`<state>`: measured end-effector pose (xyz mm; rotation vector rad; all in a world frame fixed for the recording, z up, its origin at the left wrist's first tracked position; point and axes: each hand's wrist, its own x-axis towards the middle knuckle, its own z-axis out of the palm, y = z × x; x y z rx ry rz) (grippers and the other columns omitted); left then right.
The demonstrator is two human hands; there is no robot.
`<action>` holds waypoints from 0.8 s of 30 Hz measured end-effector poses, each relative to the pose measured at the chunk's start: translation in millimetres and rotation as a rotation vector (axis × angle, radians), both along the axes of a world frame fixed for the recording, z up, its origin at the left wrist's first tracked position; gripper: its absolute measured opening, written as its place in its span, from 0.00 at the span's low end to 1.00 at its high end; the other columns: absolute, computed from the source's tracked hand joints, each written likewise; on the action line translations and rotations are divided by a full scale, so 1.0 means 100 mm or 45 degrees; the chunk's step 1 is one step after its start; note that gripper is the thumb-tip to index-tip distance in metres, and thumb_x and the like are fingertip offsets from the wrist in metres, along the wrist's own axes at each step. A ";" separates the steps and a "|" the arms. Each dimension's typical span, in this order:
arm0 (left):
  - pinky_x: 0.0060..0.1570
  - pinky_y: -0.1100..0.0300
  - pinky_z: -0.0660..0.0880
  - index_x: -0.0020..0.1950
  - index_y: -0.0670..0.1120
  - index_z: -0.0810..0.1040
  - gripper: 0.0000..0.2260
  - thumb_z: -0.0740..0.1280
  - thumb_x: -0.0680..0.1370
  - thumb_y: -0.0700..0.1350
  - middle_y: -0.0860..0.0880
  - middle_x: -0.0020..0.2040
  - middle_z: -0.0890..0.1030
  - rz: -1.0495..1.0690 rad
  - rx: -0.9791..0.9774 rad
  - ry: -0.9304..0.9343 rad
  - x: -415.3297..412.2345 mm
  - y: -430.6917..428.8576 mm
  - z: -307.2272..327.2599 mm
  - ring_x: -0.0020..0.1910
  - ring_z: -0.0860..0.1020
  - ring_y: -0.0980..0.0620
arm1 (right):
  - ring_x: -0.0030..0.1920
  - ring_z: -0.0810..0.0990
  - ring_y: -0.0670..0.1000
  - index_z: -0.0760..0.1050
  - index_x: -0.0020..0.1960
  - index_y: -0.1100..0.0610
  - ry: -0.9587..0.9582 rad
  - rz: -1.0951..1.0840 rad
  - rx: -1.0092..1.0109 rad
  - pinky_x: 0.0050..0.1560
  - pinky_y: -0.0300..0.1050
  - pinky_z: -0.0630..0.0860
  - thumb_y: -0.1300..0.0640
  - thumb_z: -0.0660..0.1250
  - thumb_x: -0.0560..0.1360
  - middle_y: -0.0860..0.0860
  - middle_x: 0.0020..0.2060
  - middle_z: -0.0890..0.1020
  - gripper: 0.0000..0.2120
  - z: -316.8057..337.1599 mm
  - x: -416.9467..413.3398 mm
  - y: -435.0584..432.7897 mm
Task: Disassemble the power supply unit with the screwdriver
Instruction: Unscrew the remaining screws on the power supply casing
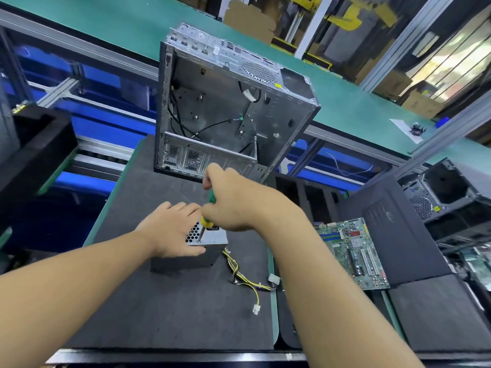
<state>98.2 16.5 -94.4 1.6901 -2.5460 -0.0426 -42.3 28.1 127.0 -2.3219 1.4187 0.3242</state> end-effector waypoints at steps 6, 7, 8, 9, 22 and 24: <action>0.46 0.55 0.64 0.69 0.56 0.68 0.36 0.55 0.68 0.75 0.55 0.59 0.74 -0.037 -0.041 0.040 0.00 0.03 0.01 0.53 0.74 0.51 | 0.37 0.73 0.55 0.62 0.53 0.57 -0.034 -0.114 -0.189 0.32 0.48 0.65 0.50 0.54 0.83 0.52 0.36 0.73 0.10 -0.08 -0.08 -0.01; 0.44 0.55 0.65 0.66 0.55 0.71 0.34 0.57 0.68 0.74 0.54 0.56 0.75 -0.052 -0.092 0.039 0.00 0.04 0.02 0.50 0.74 0.51 | 0.37 0.73 0.55 0.62 0.53 0.57 -0.070 -0.081 -0.155 0.31 0.47 0.65 0.54 0.55 0.83 0.53 0.38 0.74 0.06 -0.08 -0.10 -0.02; 0.41 0.55 0.67 0.62 0.53 0.74 0.33 0.59 0.67 0.74 0.54 0.52 0.77 -0.076 -0.170 0.047 -0.01 0.05 0.02 0.46 0.76 0.50 | 0.38 0.74 0.55 0.63 0.53 0.57 -0.096 -0.049 -0.103 0.32 0.47 0.66 0.57 0.56 0.82 0.54 0.41 0.75 0.05 -0.07 -0.11 -0.03; 0.38 0.57 0.67 0.57 0.51 0.76 0.31 0.60 0.67 0.73 0.53 0.48 0.77 -0.101 -0.267 0.062 -0.02 0.06 0.03 0.42 0.76 0.50 | 0.39 0.75 0.55 0.63 0.54 0.57 -0.109 -0.019 -0.052 0.33 0.48 0.67 0.58 0.57 0.80 0.54 0.44 0.75 0.05 -0.06 -0.13 -0.03; 0.73 0.58 0.54 0.72 0.58 0.66 0.36 0.61 0.69 0.74 0.59 0.74 0.66 0.046 0.064 0.223 -0.03 0.12 0.09 0.74 0.60 0.60 | 0.39 0.72 0.50 0.67 0.52 0.51 -0.166 0.267 0.031 0.39 0.47 0.71 0.58 0.69 0.71 0.47 0.45 0.70 0.13 -0.05 -0.19 -0.08; 0.73 0.57 0.55 0.74 0.58 0.62 0.36 0.64 0.70 0.72 0.59 0.76 0.63 0.060 0.128 0.262 -0.05 0.13 0.11 0.74 0.60 0.60 | 0.40 0.73 0.50 0.69 0.53 0.51 -0.126 0.339 0.069 0.39 0.46 0.72 0.60 0.72 0.69 0.46 0.44 0.70 0.16 -0.02 -0.21 -0.10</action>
